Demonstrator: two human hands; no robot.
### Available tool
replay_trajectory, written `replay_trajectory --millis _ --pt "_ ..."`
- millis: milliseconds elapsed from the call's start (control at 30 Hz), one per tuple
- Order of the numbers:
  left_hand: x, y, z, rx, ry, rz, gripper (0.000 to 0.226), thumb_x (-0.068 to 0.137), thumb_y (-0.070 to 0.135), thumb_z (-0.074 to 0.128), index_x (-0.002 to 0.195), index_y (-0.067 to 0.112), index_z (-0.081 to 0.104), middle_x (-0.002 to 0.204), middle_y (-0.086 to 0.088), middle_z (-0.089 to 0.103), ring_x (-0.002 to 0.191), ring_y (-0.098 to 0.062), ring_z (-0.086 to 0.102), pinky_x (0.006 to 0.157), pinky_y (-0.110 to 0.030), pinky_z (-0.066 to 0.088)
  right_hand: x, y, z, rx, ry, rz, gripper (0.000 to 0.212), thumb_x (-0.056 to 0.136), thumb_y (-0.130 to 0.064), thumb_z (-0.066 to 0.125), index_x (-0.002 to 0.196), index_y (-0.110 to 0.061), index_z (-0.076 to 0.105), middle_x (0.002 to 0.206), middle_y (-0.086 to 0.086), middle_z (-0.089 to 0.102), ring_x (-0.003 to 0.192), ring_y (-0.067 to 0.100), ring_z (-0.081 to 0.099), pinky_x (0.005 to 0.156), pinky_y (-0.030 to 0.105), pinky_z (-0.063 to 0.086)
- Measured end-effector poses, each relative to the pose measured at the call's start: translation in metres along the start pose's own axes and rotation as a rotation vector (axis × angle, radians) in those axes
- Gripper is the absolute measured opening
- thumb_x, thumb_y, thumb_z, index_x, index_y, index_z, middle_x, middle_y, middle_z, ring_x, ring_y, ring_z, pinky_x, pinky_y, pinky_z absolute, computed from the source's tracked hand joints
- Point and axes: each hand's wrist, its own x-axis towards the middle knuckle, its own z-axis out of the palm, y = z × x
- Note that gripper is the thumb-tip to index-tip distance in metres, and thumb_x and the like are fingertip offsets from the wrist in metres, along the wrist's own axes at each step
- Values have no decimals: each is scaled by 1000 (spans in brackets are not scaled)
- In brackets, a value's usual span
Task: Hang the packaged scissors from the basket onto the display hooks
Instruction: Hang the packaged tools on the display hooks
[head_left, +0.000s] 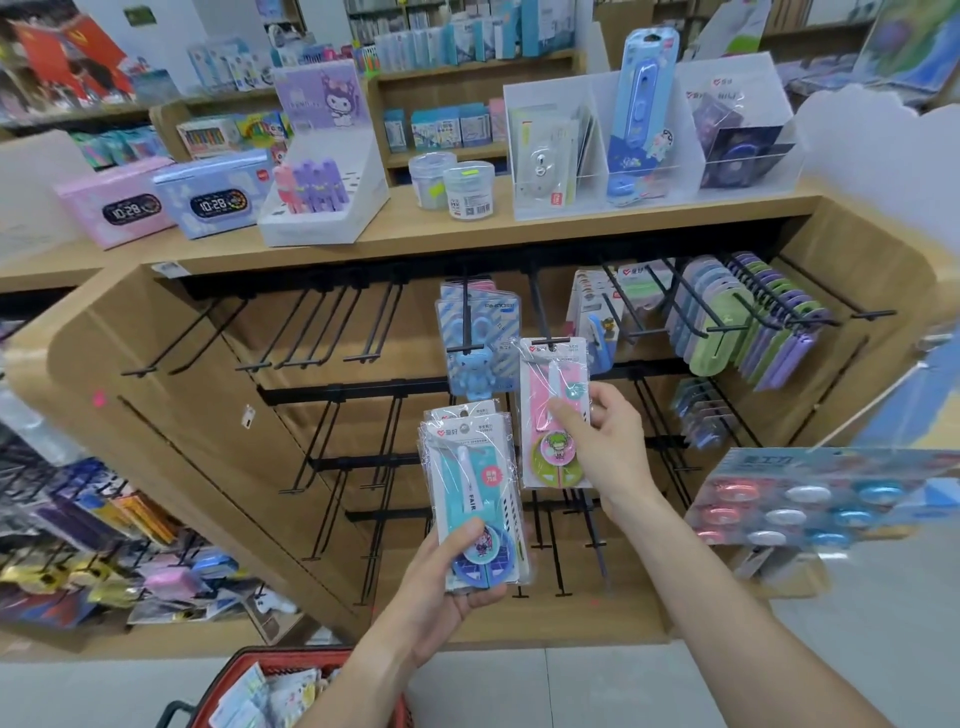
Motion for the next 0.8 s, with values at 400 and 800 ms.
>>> replay_trajectory --millis 400,800 --pt "3 6 -1 -13 -44 2 94 66 44 97 144 11 55 132 -22 71 124 -43 67 62 -34 66 5 0 5 -5 35 28 16 96 -20 73 110 -24 64 100 -1 79 89 14 78 86 46 63" --pt "6 9 3 13 -88 21 109 56 50 101 147 15 53 136 -21 68 126 -42 66 64 -33 66 7 2 7 -35 68 26 17 95 -23 75 108 -28 64 104 -2 78 94 16 76 91 50 61"
